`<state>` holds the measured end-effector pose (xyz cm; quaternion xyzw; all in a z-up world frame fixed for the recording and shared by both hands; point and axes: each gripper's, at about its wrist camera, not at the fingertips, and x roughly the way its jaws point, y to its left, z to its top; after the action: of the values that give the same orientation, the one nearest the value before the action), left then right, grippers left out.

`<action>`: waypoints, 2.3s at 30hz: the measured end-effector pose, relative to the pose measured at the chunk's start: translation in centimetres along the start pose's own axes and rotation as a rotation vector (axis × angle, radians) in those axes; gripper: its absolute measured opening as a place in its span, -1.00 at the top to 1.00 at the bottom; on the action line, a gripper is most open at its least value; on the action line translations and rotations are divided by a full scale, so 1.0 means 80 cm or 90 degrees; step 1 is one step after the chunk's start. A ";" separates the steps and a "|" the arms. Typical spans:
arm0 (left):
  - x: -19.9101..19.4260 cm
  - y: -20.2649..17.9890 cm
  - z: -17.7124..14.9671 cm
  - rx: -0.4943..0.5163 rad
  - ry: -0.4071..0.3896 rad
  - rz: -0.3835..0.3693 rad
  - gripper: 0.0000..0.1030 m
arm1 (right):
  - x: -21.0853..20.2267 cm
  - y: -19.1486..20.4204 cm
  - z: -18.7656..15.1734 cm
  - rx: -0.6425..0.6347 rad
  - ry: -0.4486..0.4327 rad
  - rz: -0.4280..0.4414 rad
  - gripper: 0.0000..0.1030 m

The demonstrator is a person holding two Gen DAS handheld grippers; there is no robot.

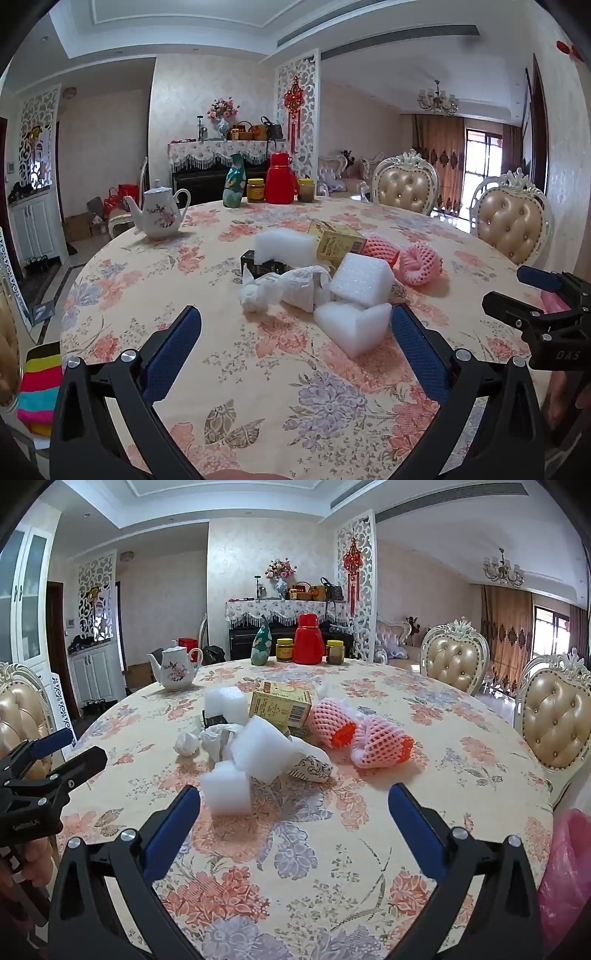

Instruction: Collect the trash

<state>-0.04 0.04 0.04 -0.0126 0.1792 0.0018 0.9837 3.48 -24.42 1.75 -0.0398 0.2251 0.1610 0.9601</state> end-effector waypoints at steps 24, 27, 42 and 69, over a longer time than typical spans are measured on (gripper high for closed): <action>0.003 -0.003 -0.001 0.011 0.008 0.000 -0.87 | 0.001 -0.008 -0.003 0.026 0.002 0.003 -0.91; 0.004 -0.005 -0.001 0.014 0.008 0.000 -0.87 | 0.002 -0.009 -0.004 0.028 0.001 0.003 -0.91; 0.002 -0.006 0.001 0.012 0.007 -0.003 -0.87 | 0.003 -0.009 -0.004 0.029 0.002 0.005 -0.91; -0.002 -0.009 -0.001 0.017 0.006 -0.004 -0.87 | 0.000 -0.010 -0.007 0.043 0.000 0.009 -0.91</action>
<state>-0.21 -0.69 0.07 0.0001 0.1838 -0.0036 0.9830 3.47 -25.25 1.27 -0.0058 0.2305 0.1599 0.9598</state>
